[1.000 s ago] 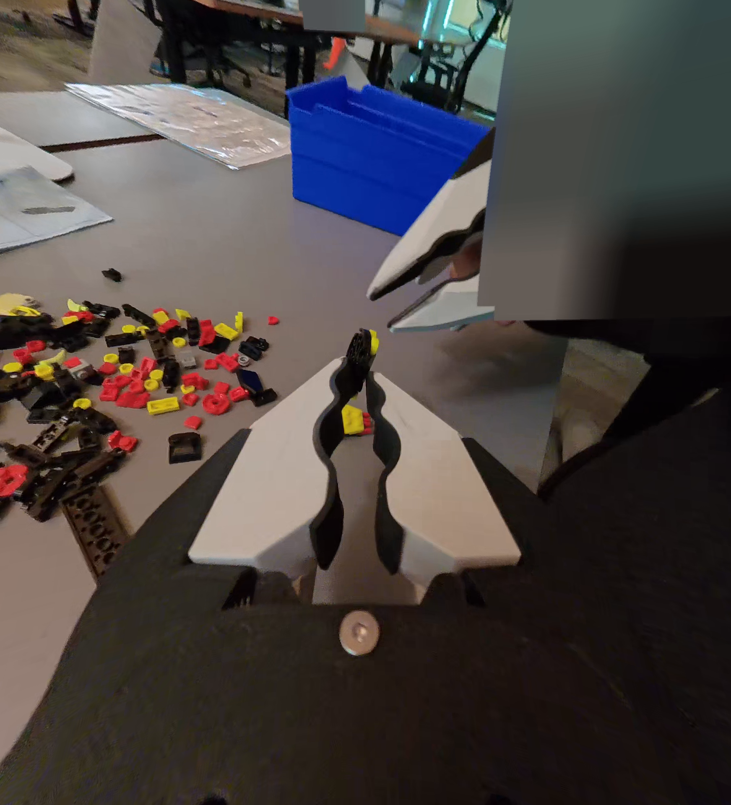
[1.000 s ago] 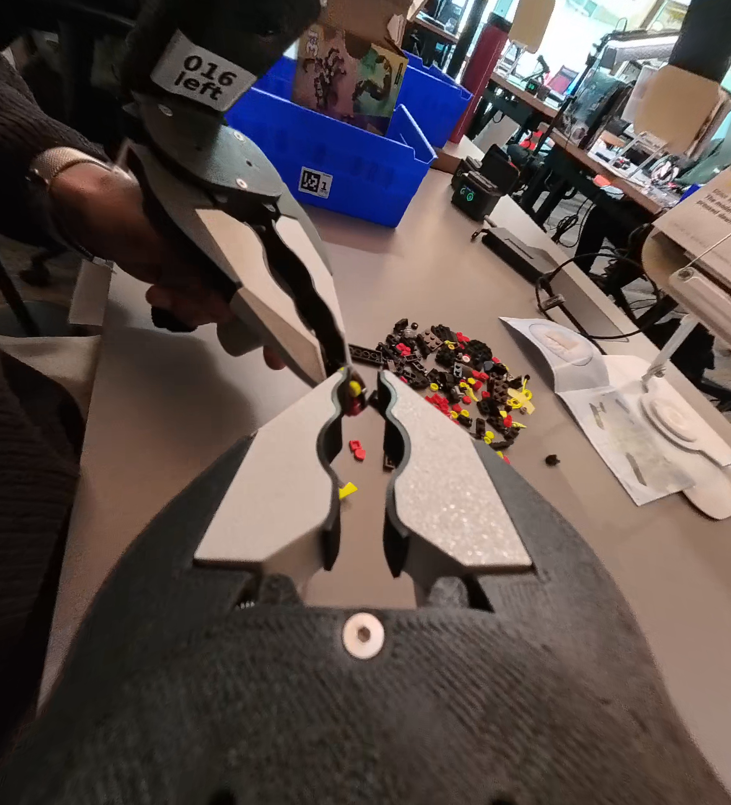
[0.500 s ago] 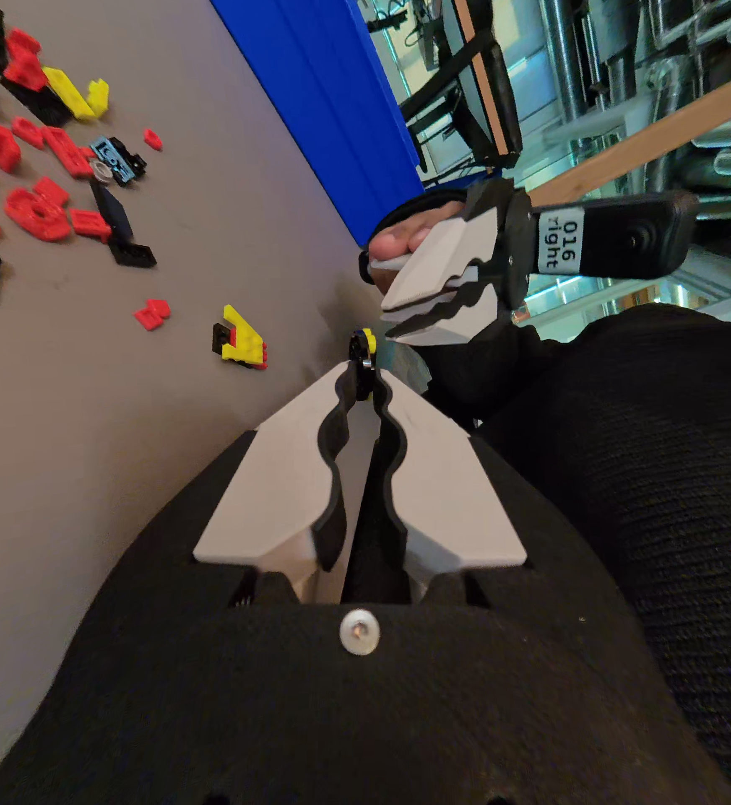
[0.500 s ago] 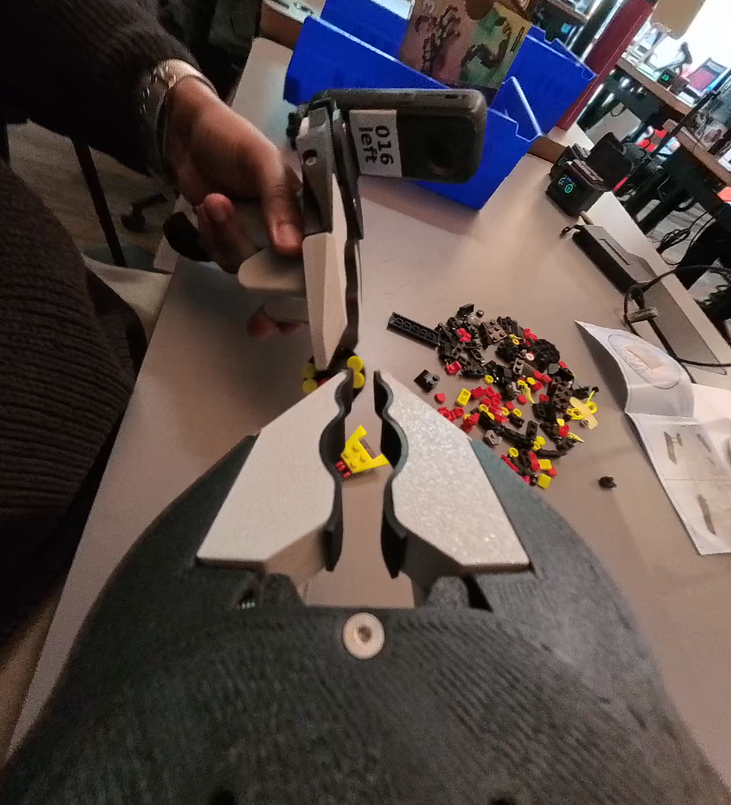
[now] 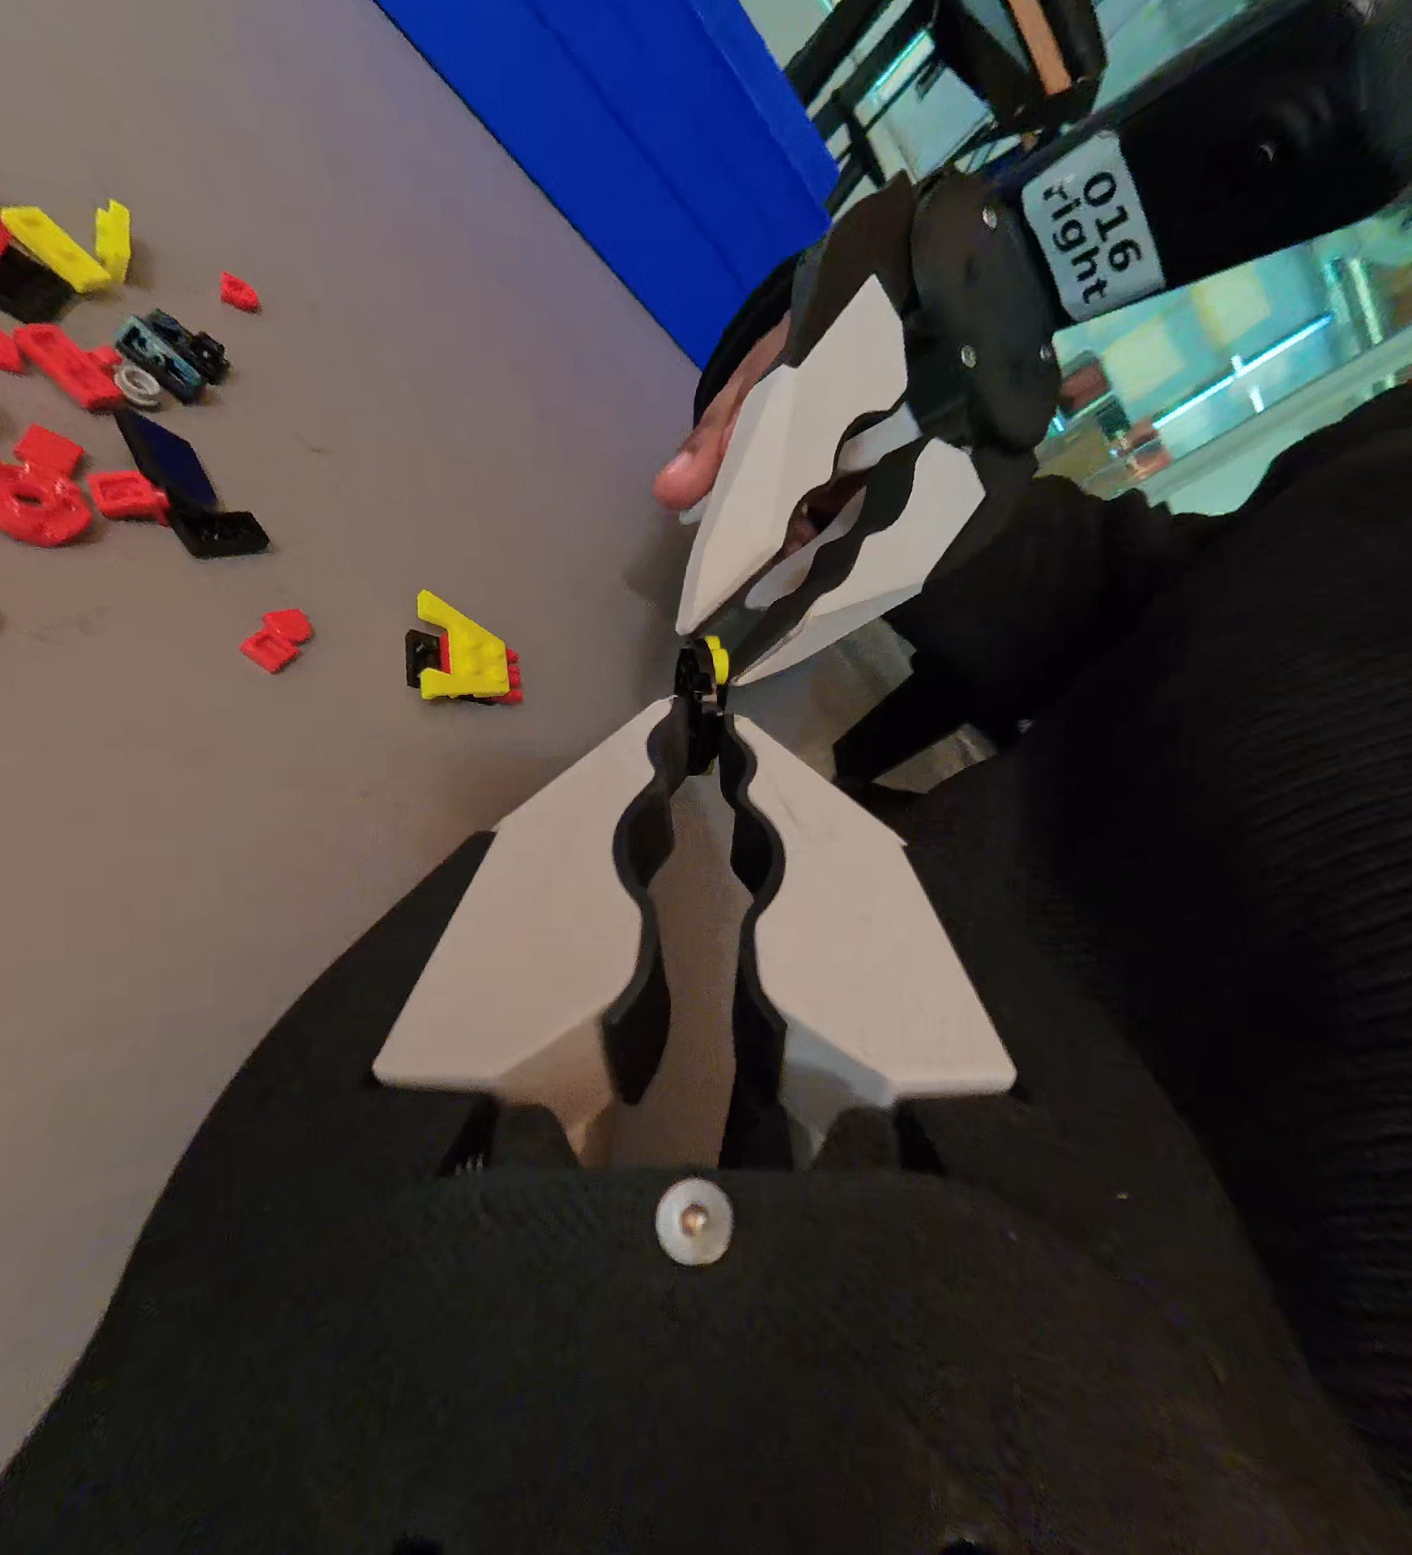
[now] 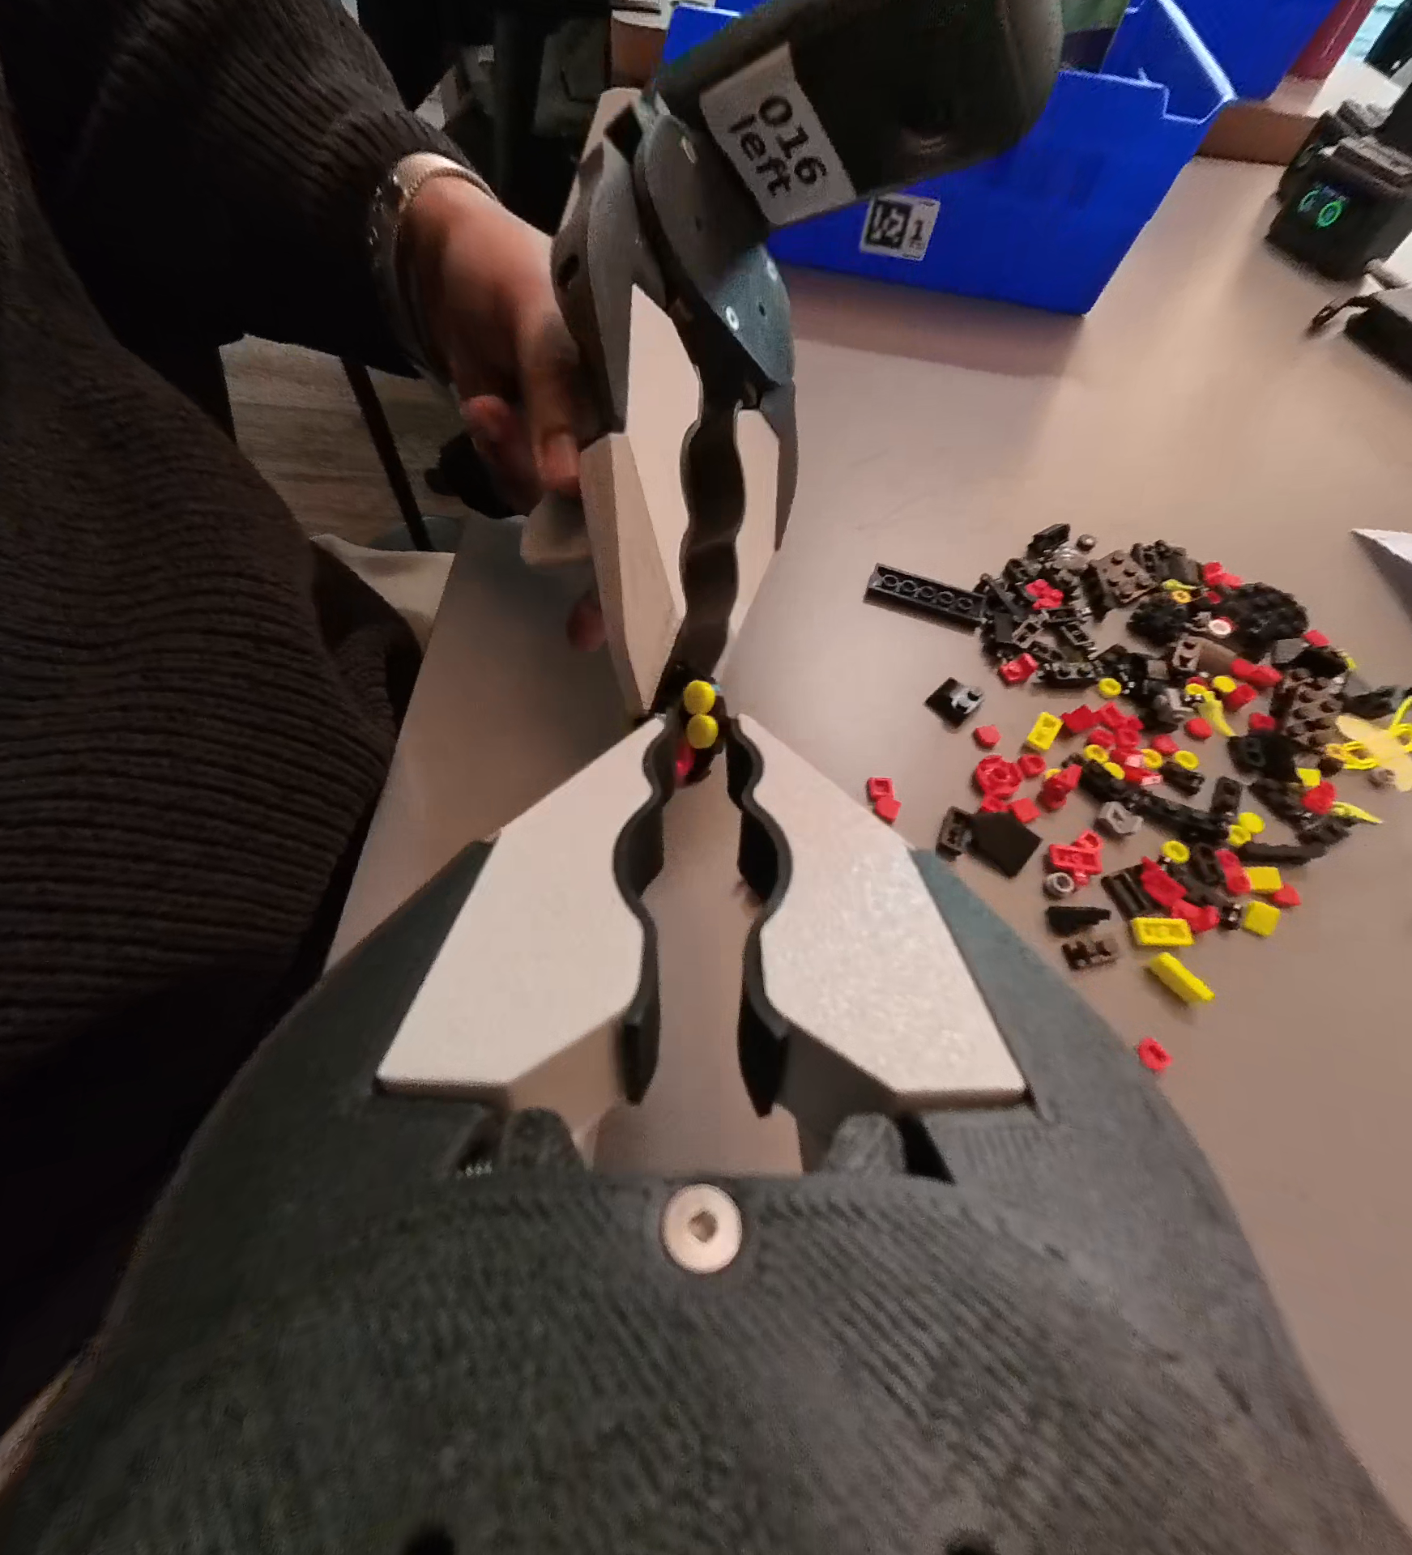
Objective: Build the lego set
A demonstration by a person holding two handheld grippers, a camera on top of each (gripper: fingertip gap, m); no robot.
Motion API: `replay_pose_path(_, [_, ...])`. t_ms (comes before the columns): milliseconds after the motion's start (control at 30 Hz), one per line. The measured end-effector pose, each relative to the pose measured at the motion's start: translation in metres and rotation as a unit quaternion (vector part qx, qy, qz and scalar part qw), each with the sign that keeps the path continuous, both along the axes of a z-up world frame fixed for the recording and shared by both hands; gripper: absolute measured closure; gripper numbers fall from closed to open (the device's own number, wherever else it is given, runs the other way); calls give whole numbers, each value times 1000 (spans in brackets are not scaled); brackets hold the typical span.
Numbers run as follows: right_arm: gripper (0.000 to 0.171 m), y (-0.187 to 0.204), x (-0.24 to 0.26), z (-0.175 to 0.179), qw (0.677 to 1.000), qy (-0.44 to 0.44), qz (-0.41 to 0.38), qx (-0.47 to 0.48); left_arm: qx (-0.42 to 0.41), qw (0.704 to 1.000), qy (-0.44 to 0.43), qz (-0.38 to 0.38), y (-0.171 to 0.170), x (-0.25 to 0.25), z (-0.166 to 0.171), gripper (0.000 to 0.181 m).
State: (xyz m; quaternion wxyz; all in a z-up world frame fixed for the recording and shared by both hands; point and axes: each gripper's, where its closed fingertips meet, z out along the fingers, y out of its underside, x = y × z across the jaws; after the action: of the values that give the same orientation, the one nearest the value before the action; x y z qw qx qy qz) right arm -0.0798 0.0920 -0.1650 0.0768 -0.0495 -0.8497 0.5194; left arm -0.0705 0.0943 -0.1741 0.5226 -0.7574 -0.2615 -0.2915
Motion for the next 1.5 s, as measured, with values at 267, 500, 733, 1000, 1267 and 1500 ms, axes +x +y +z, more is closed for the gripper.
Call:
replay_pose_path(267, [168, 0, -7, -2, 994, 86, -27, 54, -11, 999, -4, 34, -1, -9, -4, 179])
replay_pose_path(500, [171, -8, 9, -3, 998, 50, 7, 46, -9, 994, 30, 102, -9, -37, 3, 179])
replay_pose_path(733, [166, 2, -21, 5, 987, 129, -73, 55, -12, 995, 36, 96, -13, -39, 0, 179])
replay_pose_path(1000, [160, -2, -23, -1, 984, 138, -85, 74, -12, 995, 60, 73, -5, -27, 2, 179])
replay_pose_path(1267, [162, -3, -24, -4, 979, 152, -93, 96, -28, 994, 59, 87, -6, -30, -3, 179])
replay_pose_path(1500, [164, -7, -16, -10, 985, 115, -81, 103, -17, 988, 72, 132, -7, -41, 7, 181])
